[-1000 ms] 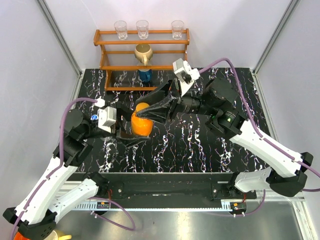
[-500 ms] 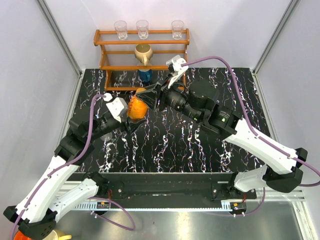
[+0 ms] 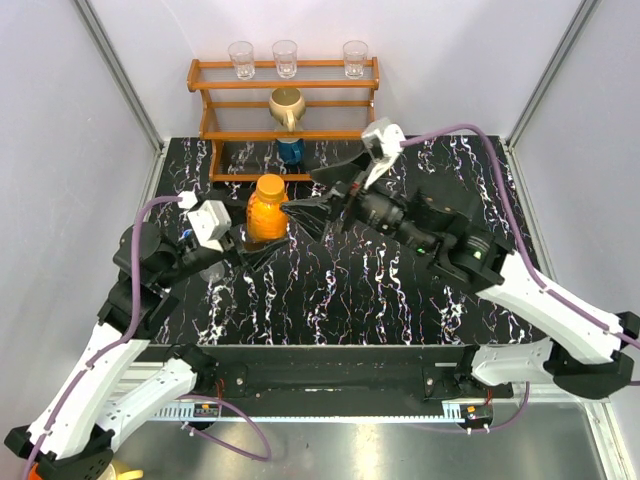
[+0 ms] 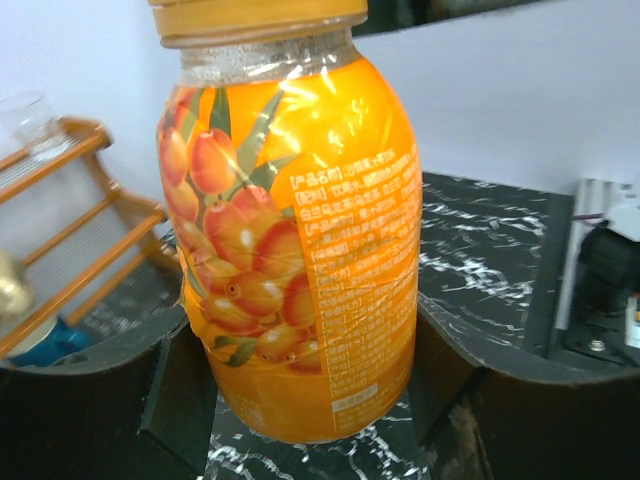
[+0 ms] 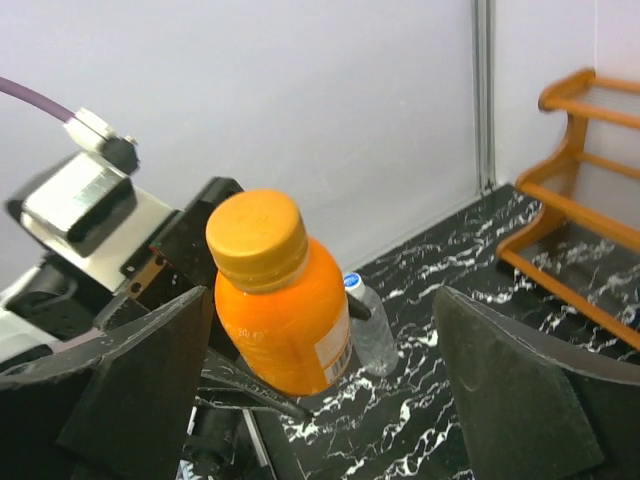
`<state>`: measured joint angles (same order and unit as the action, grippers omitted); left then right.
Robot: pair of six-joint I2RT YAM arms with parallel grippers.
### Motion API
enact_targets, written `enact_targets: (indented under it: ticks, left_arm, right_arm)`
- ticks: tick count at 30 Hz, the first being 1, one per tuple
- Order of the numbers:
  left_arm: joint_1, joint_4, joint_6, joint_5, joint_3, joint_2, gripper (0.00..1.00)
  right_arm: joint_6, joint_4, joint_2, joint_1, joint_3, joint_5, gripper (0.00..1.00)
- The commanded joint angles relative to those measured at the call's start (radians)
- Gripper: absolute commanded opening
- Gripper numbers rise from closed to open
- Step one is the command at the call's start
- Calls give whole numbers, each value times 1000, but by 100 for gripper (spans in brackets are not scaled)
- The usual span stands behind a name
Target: Screw on the bottle caps
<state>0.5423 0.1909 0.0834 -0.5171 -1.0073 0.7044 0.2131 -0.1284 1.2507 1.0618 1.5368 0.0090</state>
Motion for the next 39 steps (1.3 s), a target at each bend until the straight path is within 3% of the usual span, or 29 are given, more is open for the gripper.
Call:
enact_targets:
  ticks: [1, 5, 8, 9, 14, 26, 32, 39]
  left_arm:
    - [-7, -139, -80, -223, 9, -3, 10]
    - [-7, -257, -207, -542, 39, 7, 11]
    - [1, -334, -293, -691, 50, 21, 12]
    - [2, -335, -303, -716, 47, 26, 13]
    - [41, -338, -338, -860, 16, 58, 15]
    - [51, -344, -343, -850, -17, 86, 16]
    - [50, -354, -343, -824, -16, 83, 16]
    - [51, -369, -347, -805, -11, 78, 15]
  right_arm:
    - [-43, 92, -99, 4, -10, -46, 100]
    - [-86, 93, -126, -5, -15, -211, 100]
    - [-96, 93, -125, -32, -4, -433, 100]
    - [-96, 101, -114, -40, 3, -568, 100]
    - [-72, 161, -59, -52, 29, -841, 100]
    - [78, 400, 39, -59, 32, -1052, 81]
    - [112, 443, 52, -63, 10, -1067, 68]
    - [135, 487, 38, -72, -30, -1046, 64]
